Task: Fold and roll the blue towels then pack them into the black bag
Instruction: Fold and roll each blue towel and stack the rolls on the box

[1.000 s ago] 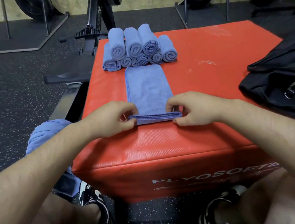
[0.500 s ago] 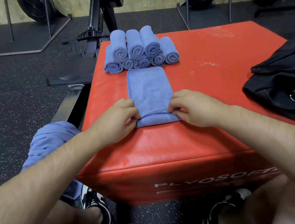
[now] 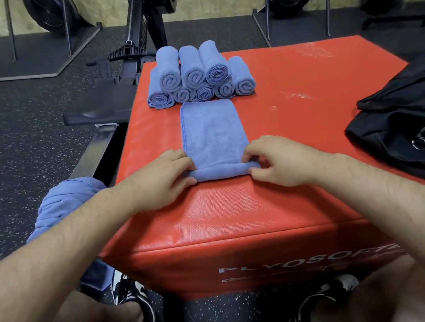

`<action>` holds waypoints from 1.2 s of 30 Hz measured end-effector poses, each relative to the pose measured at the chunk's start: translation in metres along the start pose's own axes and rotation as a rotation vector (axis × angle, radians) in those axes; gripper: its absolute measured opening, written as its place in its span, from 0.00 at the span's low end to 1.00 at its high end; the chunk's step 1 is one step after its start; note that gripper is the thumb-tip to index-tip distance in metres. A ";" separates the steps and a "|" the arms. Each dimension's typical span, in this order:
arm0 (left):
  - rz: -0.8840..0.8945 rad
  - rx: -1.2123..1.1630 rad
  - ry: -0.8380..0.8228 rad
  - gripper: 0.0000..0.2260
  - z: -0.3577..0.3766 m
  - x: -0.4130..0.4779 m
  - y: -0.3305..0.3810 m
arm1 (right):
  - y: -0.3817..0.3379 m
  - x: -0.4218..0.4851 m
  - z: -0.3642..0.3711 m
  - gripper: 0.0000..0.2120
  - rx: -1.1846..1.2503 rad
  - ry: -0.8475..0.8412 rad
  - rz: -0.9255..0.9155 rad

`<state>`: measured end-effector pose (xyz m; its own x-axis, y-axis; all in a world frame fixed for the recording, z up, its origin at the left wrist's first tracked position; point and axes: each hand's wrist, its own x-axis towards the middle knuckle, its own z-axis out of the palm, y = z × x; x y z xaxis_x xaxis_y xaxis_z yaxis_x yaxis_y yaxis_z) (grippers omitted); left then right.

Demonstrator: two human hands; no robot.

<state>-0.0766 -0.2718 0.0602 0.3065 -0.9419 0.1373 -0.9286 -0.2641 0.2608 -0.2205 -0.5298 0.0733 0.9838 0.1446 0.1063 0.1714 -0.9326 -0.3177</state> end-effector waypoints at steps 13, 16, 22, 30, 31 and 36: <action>-0.114 -0.059 0.136 0.01 0.006 0.006 -0.001 | -0.001 0.005 0.001 0.06 0.166 0.001 0.172; -0.020 0.018 0.222 0.03 0.004 0.007 0.002 | 0.000 0.006 0.004 0.07 0.021 0.109 0.042; 0.071 0.081 0.157 0.11 -0.002 0.001 0.004 | -0.009 0.000 0.004 0.09 -0.113 0.080 -0.066; -0.041 -0.055 0.087 0.13 -0.002 0.008 0.000 | -0.005 0.002 0.001 0.14 -0.004 0.015 0.088; -0.092 -0.126 0.085 0.11 -0.005 0.008 0.003 | -0.006 0.002 -0.002 0.14 0.040 0.004 0.118; -0.216 -0.291 0.063 0.05 -0.008 0.008 0.008 | -0.003 0.004 -0.005 0.10 0.195 -0.037 0.192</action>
<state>-0.0797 -0.2800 0.0710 0.5100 -0.8537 0.1058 -0.7452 -0.3771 0.5500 -0.2174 -0.5281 0.0796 0.9999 -0.0138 -0.0066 -0.0153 -0.8634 -0.5043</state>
